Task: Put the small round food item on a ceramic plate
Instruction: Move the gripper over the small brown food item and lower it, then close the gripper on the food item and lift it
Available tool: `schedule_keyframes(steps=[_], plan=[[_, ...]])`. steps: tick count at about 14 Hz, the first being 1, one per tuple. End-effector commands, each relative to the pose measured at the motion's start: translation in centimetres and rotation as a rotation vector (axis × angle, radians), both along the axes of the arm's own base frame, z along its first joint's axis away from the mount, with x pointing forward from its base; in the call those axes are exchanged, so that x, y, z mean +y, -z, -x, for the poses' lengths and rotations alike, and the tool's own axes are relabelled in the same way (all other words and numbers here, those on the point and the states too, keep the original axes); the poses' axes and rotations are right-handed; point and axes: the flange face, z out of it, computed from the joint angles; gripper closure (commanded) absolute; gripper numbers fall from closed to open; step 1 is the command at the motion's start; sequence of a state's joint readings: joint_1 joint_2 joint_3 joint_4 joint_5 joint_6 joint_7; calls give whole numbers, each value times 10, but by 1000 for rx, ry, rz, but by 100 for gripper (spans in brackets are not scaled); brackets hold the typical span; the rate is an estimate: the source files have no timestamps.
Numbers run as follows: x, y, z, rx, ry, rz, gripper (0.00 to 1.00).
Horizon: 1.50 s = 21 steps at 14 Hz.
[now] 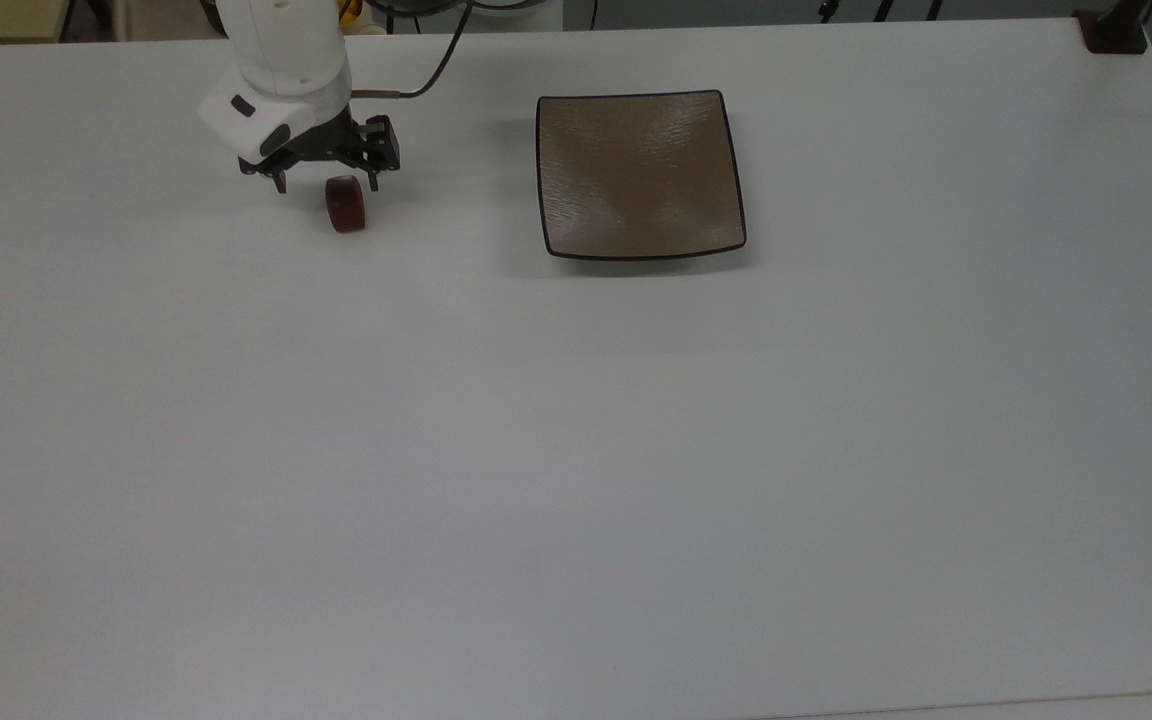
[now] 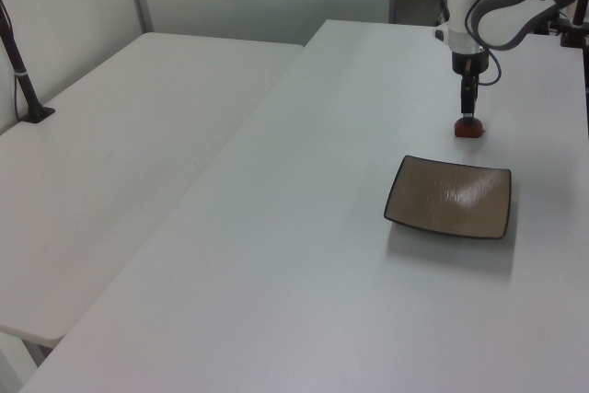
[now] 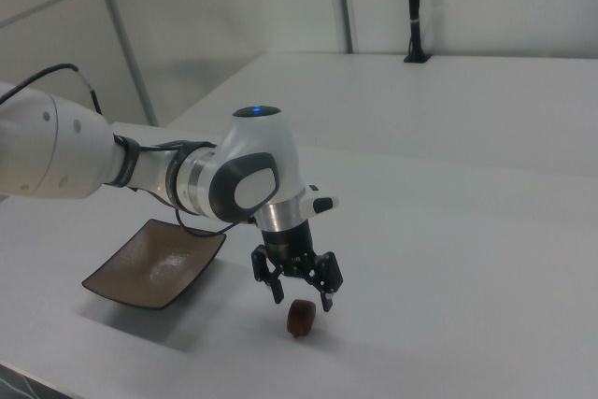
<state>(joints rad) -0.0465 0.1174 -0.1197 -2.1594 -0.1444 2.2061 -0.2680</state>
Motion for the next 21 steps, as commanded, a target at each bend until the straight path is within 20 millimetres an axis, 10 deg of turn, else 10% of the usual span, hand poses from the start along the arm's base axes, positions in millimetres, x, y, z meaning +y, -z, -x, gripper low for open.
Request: schedule_keyframes(steps=[1,5,12,21], plan=[[5,16,1,4,-19,-4,0],[9,26,1,15,-21,-6,6],[10,29,1,17,-23,-6,67],[9,-12,-2,15,-11,-6,68]])
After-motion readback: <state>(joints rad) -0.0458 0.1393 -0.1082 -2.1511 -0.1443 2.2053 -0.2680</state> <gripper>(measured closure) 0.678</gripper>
